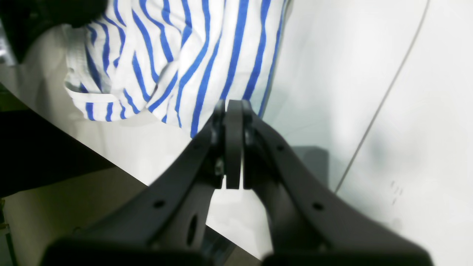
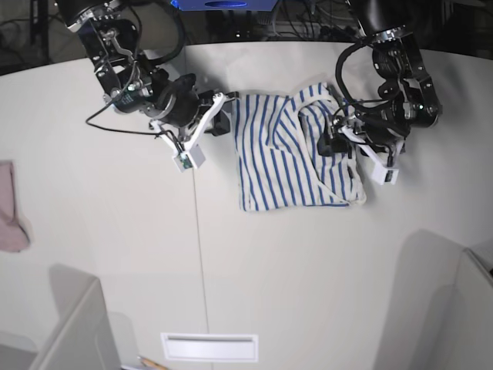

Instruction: Fold the T-shirt properly

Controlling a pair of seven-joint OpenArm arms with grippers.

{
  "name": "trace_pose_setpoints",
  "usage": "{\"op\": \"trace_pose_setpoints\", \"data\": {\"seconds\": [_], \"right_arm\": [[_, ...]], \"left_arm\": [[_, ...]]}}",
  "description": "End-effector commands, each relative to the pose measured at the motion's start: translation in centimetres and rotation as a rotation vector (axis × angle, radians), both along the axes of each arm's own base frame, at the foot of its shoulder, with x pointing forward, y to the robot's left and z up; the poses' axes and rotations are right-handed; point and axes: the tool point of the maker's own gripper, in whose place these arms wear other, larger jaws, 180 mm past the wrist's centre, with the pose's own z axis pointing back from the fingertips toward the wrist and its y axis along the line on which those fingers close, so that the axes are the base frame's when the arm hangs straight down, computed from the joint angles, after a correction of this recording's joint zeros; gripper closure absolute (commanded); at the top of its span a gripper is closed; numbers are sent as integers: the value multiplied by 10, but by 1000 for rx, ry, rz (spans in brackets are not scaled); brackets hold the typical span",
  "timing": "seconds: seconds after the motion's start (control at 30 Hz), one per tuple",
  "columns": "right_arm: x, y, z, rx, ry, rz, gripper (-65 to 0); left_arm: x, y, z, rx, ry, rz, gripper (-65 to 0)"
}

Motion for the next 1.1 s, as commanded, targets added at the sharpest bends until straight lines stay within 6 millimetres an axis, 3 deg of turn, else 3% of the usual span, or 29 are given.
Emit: {"op": "trace_pose_setpoints", "data": {"seconds": [0.0, 0.23, 0.3, 0.4, 0.47, 0.7, 0.87, 1.07], "right_arm": [[7, 3, 12, 23, -45, 3, 0], [2, 2, 8, 24, -29, -1, 0], [2, 1, 8, 24, -27, -3, 0], [0, 3, 7, 24, -24, 2, 0], [0, 3, 7, 24, -24, 2, 0], [-2, -1, 5, 23, -15, -11, 0], [5, -20, 3, 13, -18, -83, 0], [15, -48, 3, 33, -8, -240, 0]], "left_arm": [[15, -4, 10, -22, -48, -4, -650], [14, 1, -17, -58, 47, 35, -650], [12, 5, -24, -64, 77, 51, -515], [14, 11, -30, -62, 102, 53, -194], [12, 3, -38, -51, 133, 0, -3], [3, -2, -52, 103, 220, -258, 0], [10, -13, -48, 255, 225, -499, 0], [27, -40, -38, 369, 183, -713, 0]]}}
